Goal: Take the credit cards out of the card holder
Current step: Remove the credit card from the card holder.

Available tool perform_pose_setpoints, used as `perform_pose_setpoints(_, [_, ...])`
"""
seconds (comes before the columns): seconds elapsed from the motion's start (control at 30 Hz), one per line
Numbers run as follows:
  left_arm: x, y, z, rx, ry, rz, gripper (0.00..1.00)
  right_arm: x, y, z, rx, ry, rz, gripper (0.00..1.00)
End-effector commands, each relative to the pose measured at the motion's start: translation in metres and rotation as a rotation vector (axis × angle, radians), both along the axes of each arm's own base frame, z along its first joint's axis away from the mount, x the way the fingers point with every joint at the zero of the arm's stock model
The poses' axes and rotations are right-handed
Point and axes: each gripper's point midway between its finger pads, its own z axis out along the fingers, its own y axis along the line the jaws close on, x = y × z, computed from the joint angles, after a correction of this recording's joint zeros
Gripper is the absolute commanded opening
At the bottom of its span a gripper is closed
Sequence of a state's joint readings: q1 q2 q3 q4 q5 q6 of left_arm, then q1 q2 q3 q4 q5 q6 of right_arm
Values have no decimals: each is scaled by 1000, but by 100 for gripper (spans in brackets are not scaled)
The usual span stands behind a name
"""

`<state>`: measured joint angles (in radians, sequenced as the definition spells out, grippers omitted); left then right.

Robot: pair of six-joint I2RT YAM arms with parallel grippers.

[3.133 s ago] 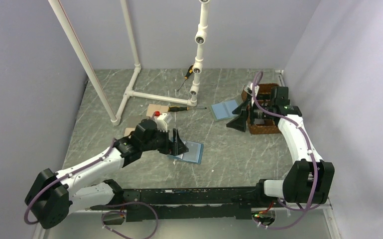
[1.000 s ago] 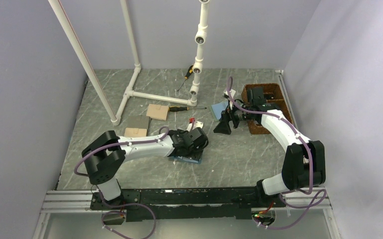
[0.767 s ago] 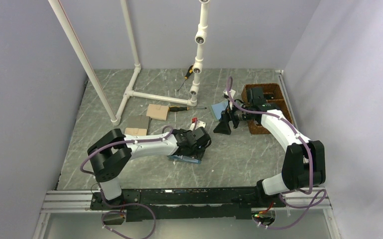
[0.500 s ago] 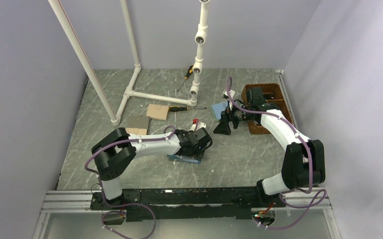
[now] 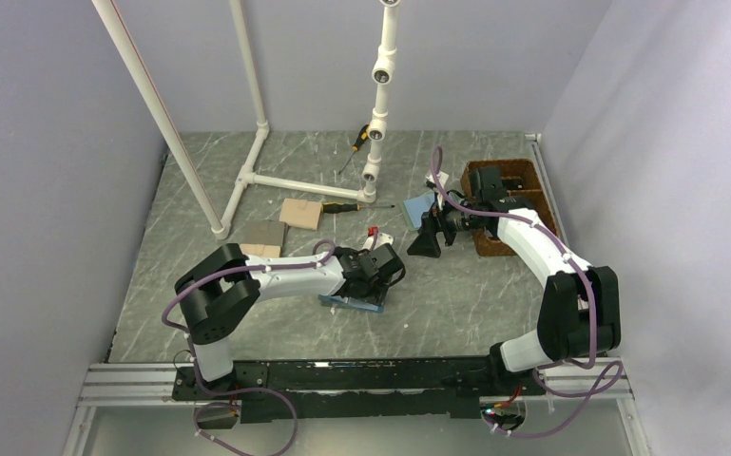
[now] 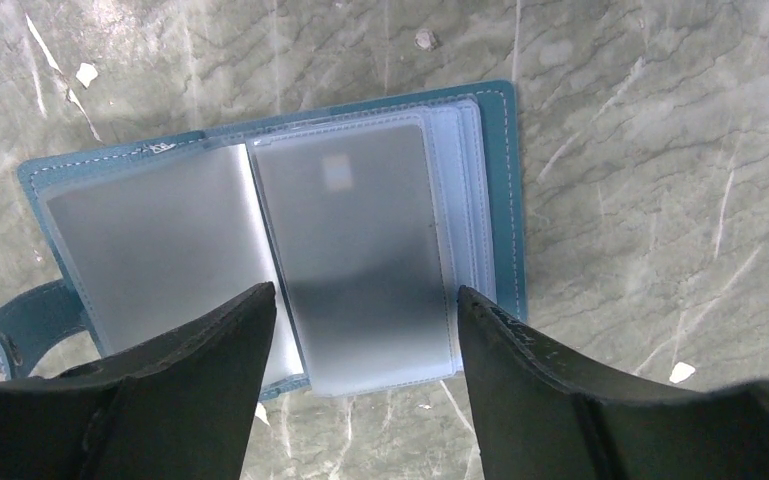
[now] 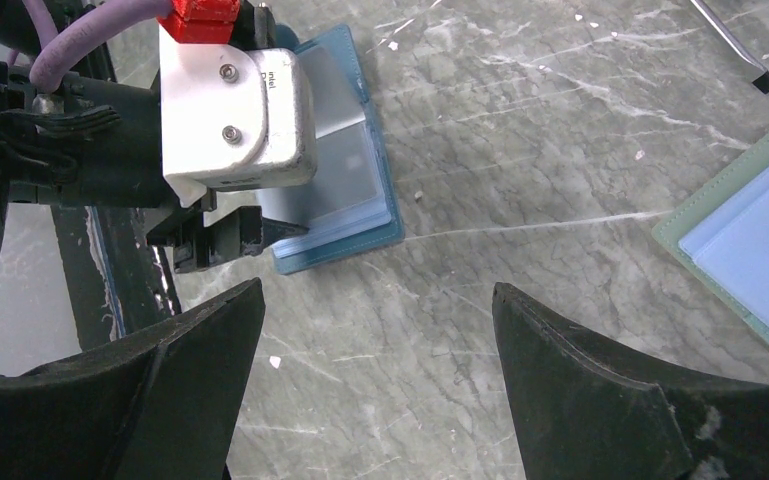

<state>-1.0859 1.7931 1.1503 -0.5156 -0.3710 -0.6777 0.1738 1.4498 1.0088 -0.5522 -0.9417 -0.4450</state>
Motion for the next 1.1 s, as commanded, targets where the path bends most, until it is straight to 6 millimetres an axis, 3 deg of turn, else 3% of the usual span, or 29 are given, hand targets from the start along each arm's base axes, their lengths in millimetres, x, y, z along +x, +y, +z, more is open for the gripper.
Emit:
perform_pose_setpoints(0.0, [7, 2, 7, -25, -21, 49, 69, 8, 3, 10, -2, -50, 18, 87])
perform_pose_setpoints(0.2, [6, 4, 9, -124, 18, 56, 65, 4, 9, 3, -16, -25, 41, 87])
perform_pose_setpoints(0.4, [7, 6, 14, -324, 74, 65, 47, -5, 23, -8, -33, -2, 83, 86])
perform_pose_setpoints(0.53, [8, 12, 22, -413, 82, 74, 41, -12, 37, -16, -40, 20, 120, 84])
perform_pose_setpoints(0.67, [7, 16, 28, -504, 101, 84, 40, -19, 54, -27, -47, 60, 149, 78])
perform_pose_setpoints(0.77, [6, 18, 30, -572, 121, 87, 39, -20, 65, -36, -62, 93, 152, 71])
perform_pose_setpoints(1.07, [9, 33, 34, -652, 129, 142, 38, -26, 95, -59, -114, 161, 162, 25])
